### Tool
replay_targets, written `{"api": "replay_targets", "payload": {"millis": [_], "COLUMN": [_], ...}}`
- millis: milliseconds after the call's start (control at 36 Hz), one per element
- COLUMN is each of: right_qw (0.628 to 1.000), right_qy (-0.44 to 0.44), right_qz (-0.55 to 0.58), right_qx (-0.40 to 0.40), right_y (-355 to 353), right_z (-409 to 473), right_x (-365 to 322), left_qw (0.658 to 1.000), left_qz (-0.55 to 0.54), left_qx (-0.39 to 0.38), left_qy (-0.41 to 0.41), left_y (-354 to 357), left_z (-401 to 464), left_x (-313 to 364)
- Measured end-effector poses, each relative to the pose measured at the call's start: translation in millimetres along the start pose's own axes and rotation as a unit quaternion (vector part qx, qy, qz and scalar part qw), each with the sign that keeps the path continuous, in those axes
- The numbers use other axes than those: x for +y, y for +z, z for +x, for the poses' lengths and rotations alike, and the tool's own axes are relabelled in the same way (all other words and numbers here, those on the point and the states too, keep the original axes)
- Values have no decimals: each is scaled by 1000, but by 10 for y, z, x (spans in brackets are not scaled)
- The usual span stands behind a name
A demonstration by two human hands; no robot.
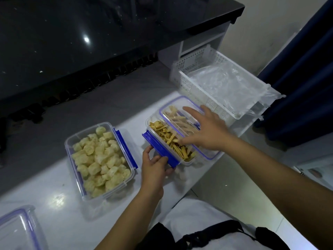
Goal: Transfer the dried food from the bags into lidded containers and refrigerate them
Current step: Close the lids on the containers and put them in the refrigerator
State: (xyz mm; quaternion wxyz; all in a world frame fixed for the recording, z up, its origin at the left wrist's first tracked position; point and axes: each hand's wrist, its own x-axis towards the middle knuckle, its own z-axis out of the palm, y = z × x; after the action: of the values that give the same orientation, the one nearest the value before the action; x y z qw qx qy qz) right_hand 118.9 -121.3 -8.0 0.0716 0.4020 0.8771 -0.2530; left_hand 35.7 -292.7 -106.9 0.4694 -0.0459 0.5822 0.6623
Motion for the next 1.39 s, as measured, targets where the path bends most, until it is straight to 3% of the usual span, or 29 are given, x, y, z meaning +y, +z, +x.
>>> {"api": "replay_targets", "payload": {"millis": [167,250,583,861,1389], "right_qw": [989,985,993,996,995], "right_qy": [-6,-9,-4,3,-9], "right_qz": [-148,-170,-116,-87,-96], "right_qx": [-19,-14,-3,4,5], "right_y": [84,178,491,275,526], "right_z": [-453,-579,-292,-470,-59], "right_x": [350,457,142,207,40], "left_qw": [1000,1000,998,998,1000], "left_qz": [9,18,55,46,14], "left_qx": [-15,-10,2,-9,4], "left_qy": [13,16,37,40,23], "left_y": [-16,-13,49,22,15], "left_z": [31,47,-15,-22,-5], "left_x": [-8,-20,24,5,-11]}}
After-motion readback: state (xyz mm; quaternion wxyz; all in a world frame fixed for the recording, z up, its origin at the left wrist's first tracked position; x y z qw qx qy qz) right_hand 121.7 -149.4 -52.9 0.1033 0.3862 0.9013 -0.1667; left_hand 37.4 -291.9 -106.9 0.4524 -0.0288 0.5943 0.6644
